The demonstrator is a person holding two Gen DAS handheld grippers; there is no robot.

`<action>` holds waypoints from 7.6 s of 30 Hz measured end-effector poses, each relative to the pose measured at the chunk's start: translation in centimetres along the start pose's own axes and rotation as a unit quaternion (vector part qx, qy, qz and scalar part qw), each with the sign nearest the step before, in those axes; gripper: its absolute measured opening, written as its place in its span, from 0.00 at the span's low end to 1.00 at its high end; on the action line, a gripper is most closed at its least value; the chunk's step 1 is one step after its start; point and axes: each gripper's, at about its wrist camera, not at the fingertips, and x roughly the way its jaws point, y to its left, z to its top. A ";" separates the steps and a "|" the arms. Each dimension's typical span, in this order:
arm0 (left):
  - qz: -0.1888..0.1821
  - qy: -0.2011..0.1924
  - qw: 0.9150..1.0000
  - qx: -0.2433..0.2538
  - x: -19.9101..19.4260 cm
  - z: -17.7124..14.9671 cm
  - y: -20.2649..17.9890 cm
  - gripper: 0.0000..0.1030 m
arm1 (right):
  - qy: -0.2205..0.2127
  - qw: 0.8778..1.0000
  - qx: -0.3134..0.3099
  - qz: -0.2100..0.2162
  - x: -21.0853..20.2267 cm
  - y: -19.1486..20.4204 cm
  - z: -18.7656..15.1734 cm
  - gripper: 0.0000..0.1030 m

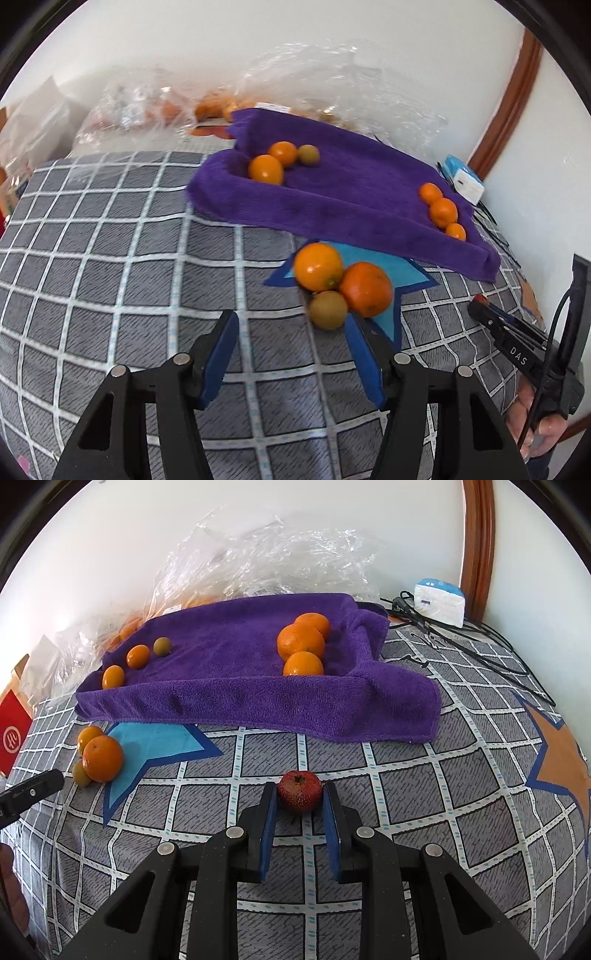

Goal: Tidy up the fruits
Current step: 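Grasp a small yellow-green fruit with the left gripper while the right holds the red fruit, then lift and carry the red fruit and yellow-green fruit over the purple towel, then open the right gripper to drop the red fruit while the left releases its fruit, then move the right gripper to the blue star mat and grasp a large orange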

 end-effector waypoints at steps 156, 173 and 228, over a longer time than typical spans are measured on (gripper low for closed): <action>0.020 0.036 0.999 -0.010 9.1 13.4 -2.1 0.24 | 0.045 0.995 -0.055 0.070 7.1 3.3 10.5 0.38; 0.000 -0.005 1.000 -0.026 3.7 12.8 -1.2 0.53 | 0.017 0.999 -0.018 0.043 2.5 2.5 9.4 0.47; 0.025 -0.048 0.993 -0.104 -2.4 0.6 11.6 0.66 | 0.043 0.991 -0.093 0.084 2.5 15.3 2.4 0.41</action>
